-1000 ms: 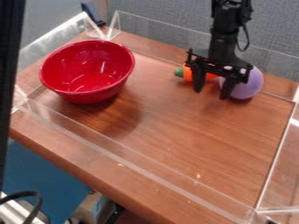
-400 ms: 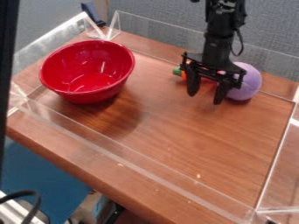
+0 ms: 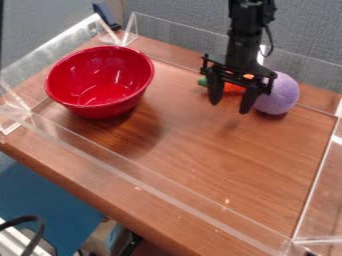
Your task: Remove the purple ball from the red bowl and put it on the table
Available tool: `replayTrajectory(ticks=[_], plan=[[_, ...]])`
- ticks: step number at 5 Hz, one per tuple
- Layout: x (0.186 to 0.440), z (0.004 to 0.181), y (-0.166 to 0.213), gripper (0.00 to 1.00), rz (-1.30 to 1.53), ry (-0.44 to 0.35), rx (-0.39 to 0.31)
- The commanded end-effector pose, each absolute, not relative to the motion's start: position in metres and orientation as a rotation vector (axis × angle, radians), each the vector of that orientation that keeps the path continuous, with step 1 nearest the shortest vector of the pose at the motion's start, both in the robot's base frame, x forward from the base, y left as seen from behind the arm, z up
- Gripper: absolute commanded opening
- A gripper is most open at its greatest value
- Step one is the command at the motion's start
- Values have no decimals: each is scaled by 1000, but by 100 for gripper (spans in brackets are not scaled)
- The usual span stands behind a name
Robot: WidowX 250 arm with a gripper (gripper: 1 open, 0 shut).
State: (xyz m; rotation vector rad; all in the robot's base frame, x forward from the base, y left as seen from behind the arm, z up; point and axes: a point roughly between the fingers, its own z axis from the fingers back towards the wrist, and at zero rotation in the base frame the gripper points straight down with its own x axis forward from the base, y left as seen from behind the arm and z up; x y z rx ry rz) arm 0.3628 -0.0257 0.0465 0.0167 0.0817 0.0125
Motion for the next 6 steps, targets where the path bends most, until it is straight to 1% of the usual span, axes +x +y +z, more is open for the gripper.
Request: replayTrajectory(ticks=[1,3,5,6], plan=[[360,82,-41,100,-24,0,10],[369,92,-35,100,61,-11,2],[373,95,-17,100,156,-23,6],[373,103,-17,100,137,-41,0]])
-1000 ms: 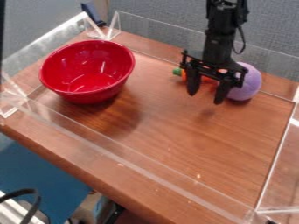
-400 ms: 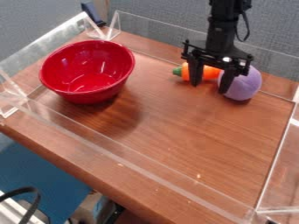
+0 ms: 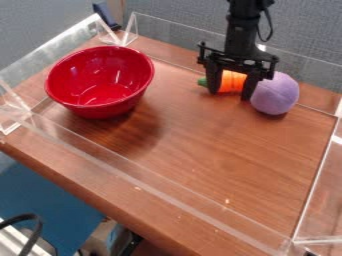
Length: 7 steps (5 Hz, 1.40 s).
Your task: Remove the purple ball from the red bowl and put it on the table
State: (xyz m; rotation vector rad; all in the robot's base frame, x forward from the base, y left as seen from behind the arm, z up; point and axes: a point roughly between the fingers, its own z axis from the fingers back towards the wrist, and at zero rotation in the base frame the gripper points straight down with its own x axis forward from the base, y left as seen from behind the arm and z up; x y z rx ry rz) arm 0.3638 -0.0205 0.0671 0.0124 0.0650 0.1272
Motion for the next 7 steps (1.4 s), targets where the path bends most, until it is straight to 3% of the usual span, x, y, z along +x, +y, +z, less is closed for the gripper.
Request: replayTrajectory(ticks=[1,2,5,7], plan=[[374,111,-17,100,114,-60,-5],[375,131,-30,100,103,-82,-11],[368,132,-48,100,104,-85,13],[366,122,-48,100,92,-85,14]])
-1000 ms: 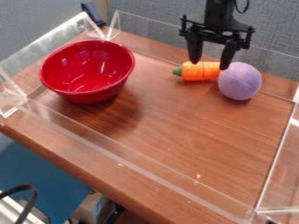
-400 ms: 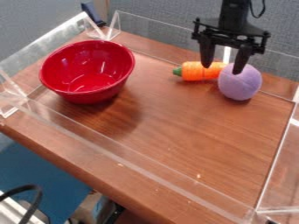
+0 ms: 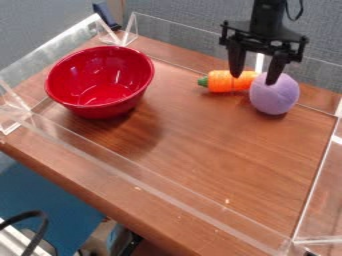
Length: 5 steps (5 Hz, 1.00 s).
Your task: Remove the purple ball from the red bowl and put it on the table
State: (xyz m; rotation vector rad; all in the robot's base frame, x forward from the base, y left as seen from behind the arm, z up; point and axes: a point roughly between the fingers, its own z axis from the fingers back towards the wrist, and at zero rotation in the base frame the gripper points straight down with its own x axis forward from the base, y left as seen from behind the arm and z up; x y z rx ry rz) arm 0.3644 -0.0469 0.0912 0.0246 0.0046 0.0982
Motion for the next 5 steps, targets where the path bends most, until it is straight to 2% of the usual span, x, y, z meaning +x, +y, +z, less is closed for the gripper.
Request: replayTrajectory(ticks=[1,3,5], plan=[[360,117,-43,100,82,-80,18],[345,114,-41,100,144,-61,51],[337,129,-53,100,84,-78,53]])
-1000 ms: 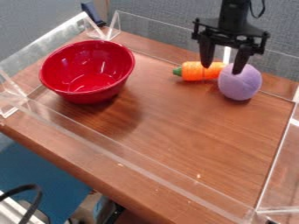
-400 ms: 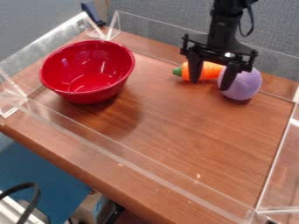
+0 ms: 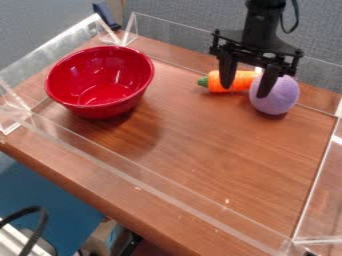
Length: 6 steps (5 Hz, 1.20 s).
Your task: Remove the purple ball from the red bowl and put it on the table
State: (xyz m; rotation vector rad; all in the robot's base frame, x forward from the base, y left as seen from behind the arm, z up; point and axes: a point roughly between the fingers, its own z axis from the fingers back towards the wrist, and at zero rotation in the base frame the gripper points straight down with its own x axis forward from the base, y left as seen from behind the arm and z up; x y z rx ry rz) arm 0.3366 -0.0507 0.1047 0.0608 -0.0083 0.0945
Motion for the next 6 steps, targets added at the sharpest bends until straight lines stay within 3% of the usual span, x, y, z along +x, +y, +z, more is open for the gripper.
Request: replayTrajectory(ticks=[1,3,5,6], plan=[[335,135,-53,100,65,-74,51],[337,138,-49,100,28,-67,44],[352,154,-40,100,69,-62,42],[351,154,-20,100,104,-57,45]])
